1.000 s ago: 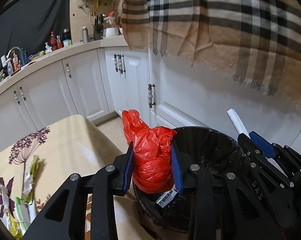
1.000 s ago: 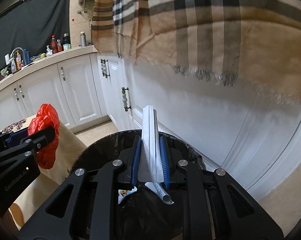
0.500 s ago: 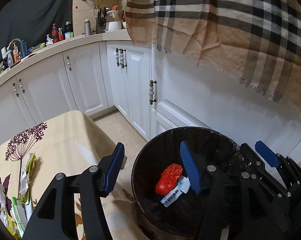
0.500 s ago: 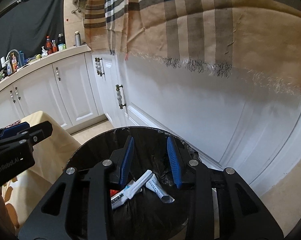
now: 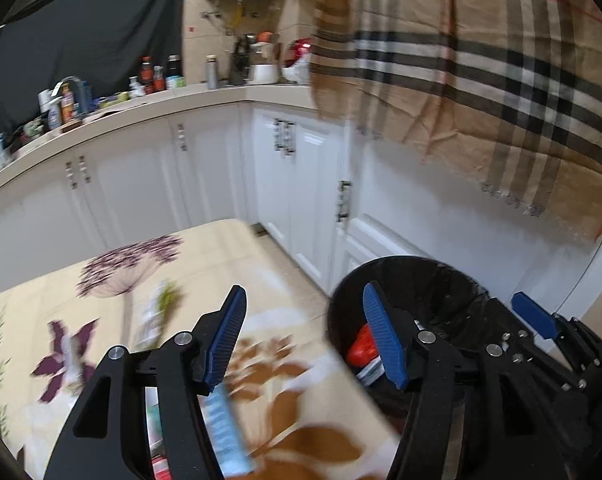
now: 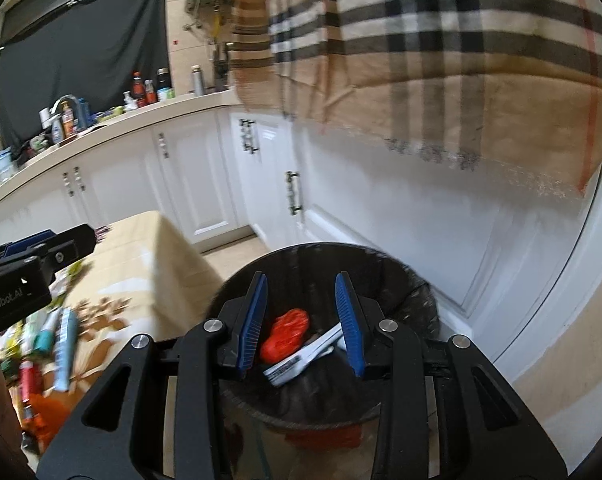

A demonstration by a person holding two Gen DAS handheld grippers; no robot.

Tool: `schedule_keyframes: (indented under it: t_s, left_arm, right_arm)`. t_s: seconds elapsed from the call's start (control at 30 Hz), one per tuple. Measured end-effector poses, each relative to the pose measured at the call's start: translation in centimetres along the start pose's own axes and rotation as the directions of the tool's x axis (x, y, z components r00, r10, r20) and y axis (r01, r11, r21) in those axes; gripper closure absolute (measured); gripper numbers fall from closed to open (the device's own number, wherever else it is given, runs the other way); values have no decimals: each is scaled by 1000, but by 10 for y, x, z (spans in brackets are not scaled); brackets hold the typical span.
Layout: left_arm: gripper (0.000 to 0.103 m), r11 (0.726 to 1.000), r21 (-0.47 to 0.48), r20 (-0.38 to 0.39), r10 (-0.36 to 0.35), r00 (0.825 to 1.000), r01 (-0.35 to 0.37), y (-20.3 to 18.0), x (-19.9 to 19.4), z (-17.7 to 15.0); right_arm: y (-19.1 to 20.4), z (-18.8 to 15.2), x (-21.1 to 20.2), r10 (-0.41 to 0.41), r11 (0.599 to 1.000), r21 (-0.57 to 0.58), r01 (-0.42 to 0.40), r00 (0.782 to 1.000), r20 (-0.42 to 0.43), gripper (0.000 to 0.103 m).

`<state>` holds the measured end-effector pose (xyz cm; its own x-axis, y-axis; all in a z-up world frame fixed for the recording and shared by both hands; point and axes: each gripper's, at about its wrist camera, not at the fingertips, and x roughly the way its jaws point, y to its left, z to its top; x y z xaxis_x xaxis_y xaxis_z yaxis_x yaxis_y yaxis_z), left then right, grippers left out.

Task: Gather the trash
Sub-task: 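Move both open tools back over the table, then grasp the orange plastic bag with the right tool while the left tool approaches the brown bottle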

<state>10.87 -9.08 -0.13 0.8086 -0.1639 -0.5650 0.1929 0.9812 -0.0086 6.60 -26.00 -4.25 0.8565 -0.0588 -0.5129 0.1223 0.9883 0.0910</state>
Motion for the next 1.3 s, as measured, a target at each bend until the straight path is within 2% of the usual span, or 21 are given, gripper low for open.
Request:
schedule_keyframes:
  t_s: [0.2, 0.4, 0.57, 0.8, 1.03, 1.13, 1.2, 1.3]
  left_arm:
    - [43, 994, -69, -10, 82, 997, -82, 51, -36, -24]
    - [43, 975, -139, -24, 172, 985, -173, 100, -71, -53]
    - [43, 953, -180, -52, 239, 970, -245, 133, -93, -78]
    - [43, 908, -243, -107, 323, 940, -340, 179, -117, -112]
    - [43, 876, -287, -148, 359, 921, -388, 205, -130, -135]
    - [43, 871, -301, -158, 356, 921, -389, 209, -131, -141]
    - [43, 871, -308, -164, 348, 923, -383, 211, -131, -145]
    - [43, 874, -312, -167, 336, 927, -373, 211, -131, -148]
  right_arm:
    - [35, -9, -29, 63, 997, -47, -63, 998, -2, 68]
    - [69, -24, -51, 123, 988, -93, -124, 992, -21, 68]
    - [101, -40, -62, 176, 972, -148, -183, 983, -59, 68]
    - [138, -58, -68, 229, 946, -207, -248, 967, -111, 68]
    - [157, -70, -64, 232, 932, -242, -269, 958, -171, 68]
    - [160, -73, -61, 225, 930, -249, -269, 955, -191, 67]
    - [163, -75, -61, 219, 930, -252, -267, 955, -202, 61]
    - [166, -77, -59, 221, 926, -257, -276, 949, -224, 60]
